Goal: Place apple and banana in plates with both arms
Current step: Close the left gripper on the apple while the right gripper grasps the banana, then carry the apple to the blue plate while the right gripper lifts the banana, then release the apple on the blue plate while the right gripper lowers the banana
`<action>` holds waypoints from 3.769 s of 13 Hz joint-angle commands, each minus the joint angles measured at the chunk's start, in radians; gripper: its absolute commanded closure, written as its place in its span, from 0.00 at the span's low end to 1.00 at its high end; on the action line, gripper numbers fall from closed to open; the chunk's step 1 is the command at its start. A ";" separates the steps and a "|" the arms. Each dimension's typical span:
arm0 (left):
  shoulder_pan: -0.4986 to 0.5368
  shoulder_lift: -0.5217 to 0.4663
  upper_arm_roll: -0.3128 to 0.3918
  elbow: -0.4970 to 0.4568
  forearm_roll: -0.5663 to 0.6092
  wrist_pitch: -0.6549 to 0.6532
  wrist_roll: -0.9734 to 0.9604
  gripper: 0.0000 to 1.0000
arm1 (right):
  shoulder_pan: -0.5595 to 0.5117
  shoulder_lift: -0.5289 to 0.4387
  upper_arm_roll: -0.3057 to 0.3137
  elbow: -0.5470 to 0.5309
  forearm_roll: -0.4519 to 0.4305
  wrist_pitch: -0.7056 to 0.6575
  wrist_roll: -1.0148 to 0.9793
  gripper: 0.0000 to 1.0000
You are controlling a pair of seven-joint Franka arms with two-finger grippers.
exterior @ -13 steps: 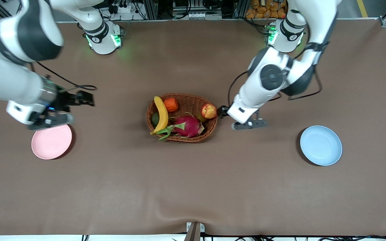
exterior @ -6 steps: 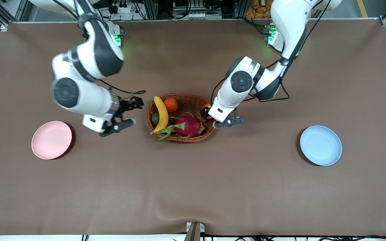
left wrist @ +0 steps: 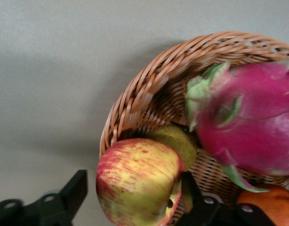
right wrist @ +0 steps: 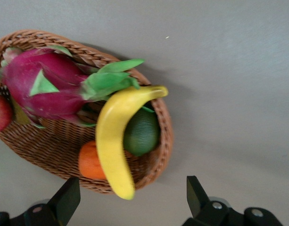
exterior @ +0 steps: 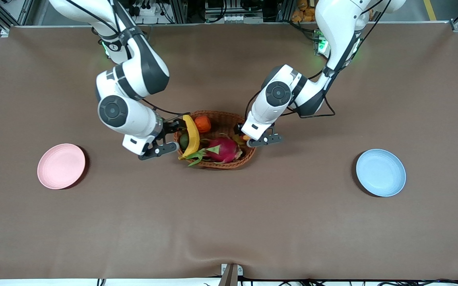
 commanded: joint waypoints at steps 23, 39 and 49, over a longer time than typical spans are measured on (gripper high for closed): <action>0.926 0.116 0.003 0.156 -0.121 -0.254 1.324 1.00 | 0.073 0.172 -0.012 -0.005 0.146 0.132 0.042 1.00; 0.966 0.035 -0.010 0.273 -0.278 -0.582 1.212 0.00 | -0.225 -0.152 -0.038 0.000 0.061 -0.090 -0.065 1.00; 0.905 -0.137 -0.162 0.273 -0.024 -0.658 0.768 0.00 | -0.687 -0.053 -0.036 -0.003 -0.124 -0.216 -0.419 1.00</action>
